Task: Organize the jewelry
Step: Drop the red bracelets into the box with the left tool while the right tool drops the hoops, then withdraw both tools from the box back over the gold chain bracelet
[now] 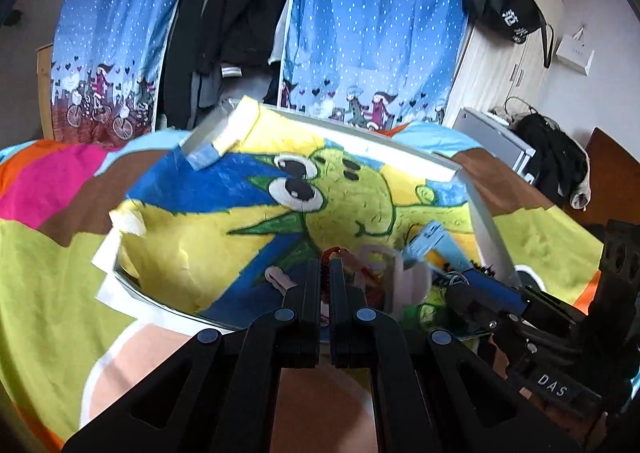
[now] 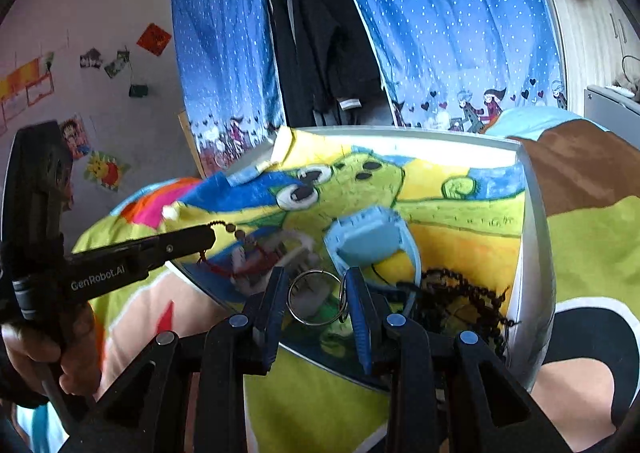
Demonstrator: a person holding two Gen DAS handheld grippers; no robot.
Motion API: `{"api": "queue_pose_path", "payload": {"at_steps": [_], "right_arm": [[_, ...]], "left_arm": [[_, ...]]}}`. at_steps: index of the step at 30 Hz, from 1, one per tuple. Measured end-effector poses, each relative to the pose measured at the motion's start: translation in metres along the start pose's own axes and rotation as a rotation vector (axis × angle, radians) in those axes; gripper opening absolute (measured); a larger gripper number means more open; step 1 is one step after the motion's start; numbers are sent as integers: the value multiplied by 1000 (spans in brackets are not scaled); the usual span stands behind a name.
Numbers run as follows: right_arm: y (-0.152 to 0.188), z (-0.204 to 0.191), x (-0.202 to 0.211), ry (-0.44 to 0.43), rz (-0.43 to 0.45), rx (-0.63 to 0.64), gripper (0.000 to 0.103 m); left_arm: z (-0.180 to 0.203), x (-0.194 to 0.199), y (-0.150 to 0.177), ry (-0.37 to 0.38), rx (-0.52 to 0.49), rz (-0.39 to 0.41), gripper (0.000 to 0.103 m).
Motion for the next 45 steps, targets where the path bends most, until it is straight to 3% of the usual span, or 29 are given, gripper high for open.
{"api": "queue_pose_path", "payload": {"at_steps": [9, 14, 16, 18, 20, 23, 26, 30, 34, 45], "right_arm": [[12, 2, 2, 31, -31, 46, 30], [11, 5, 10, 42, -43, 48, 38], [9, 5, 17, 47, -36, 44, 43], [6, 3, 25, 58, -29, 47, 50], [4, 2, 33, 66, -20, 51, 56], [-1, -1, 49, 84, -4, 53, 65], [-4, -5, 66, 102, 14, 53, 73], [-8, -12, 93, 122, 41, 55, 86], [-9, -19, 121, 133, 79, 46, 102], [6, -40, 202, 153, 160, 23, 103]], "left_arm": [[-5, -16, 19, -18, 33, -44, 1], [-3, -11, 19, -59, 49, -34, 4], [1, -7, 18, -63, 37, -31, 13], [6, 1, 17, -68, 23, -12, 40], [8, 12, 15, -77, 29, 19, 59], [8, 27, 15, -81, 53, 28, 63], [9, 42, 16, -101, 56, 32, 74], [9, 73, 15, -134, 73, 78, 88], [17, 109, 16, -152, 76, 137, 93], [68, 200, 33, -136, 10, 249, 97]]}}
Point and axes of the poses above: each gripper's, at about its wrist camera, not at the fingertips, and x roughly against the way its jaws point, z to its right, y to its underside, the point moved 5 cm from there along -x, roughly the way its jaws point, and after that the axes turned 11 degrees about z, right-handed, at the moved point
